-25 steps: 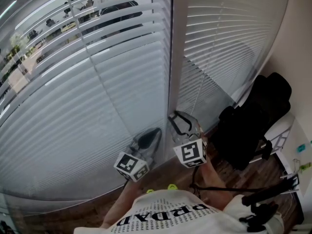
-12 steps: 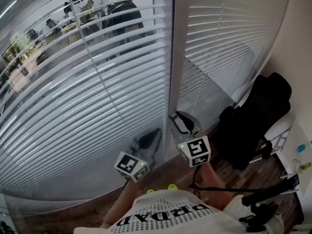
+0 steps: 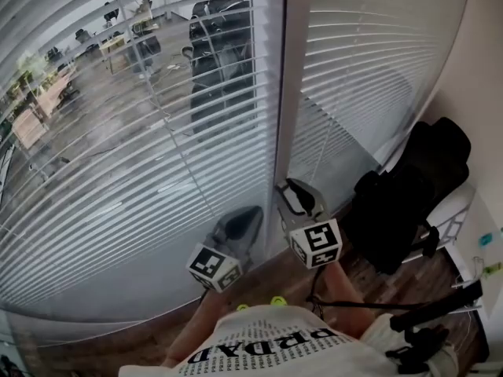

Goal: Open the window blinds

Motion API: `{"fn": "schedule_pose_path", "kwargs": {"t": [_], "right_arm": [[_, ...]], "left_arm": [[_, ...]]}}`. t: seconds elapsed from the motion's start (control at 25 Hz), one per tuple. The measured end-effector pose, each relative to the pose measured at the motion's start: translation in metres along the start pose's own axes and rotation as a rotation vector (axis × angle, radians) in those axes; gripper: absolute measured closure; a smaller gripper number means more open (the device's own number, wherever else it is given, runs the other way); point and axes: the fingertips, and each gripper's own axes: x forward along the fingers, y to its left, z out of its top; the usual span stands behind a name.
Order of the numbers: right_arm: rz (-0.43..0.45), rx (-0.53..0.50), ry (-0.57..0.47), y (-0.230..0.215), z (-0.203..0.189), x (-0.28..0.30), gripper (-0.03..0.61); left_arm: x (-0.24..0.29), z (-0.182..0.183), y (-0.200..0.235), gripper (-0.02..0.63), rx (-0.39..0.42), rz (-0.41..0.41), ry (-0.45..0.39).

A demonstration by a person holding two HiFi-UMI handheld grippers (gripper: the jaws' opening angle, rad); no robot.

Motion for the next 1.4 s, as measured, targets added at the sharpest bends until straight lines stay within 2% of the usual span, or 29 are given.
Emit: {"fn": "schedule_pose_path", "kwargs": {"t": [0.16,0.56,0.76,0.96,1.16,1.4], "right_arm": [[0.003,0.016,0.000,-0.001,-0.008,0.001,0.443],[-0.014,-0.003,-0.003,-0.001,0.000,0.002,0.445],[-0.022,-0.019,-0.007,0.002,-0.017,-0.001,0.443],[-0.017,-0.010,-0.002,0.001,-0.004,-0.001,0.445],[-0.017,-0.018,0.003,0.002,-0.014,0.001,0.446],[-0.018,-0.014,0.008,0.000,-0.001,0.001,0.448]], "left_arm": [[0.003,-0.010,-0.001,0.621,0.004,-0.011,0.002],[0.007,0.000,-0.002,0.621,-0.001,-0.009,0.002],[0.004,-0.018,-0.002,0.621,-0.003,-0.012,0.001],[0.005,-0.006,-0.002,0.621,-0.005,-0.011,0.005],[0.006,-0.015,0.000,0.621,-0.005,-0.015,0.002],[0.007,0.000,-0.001,0.621,-0.009,-0.005,0.009]]}}
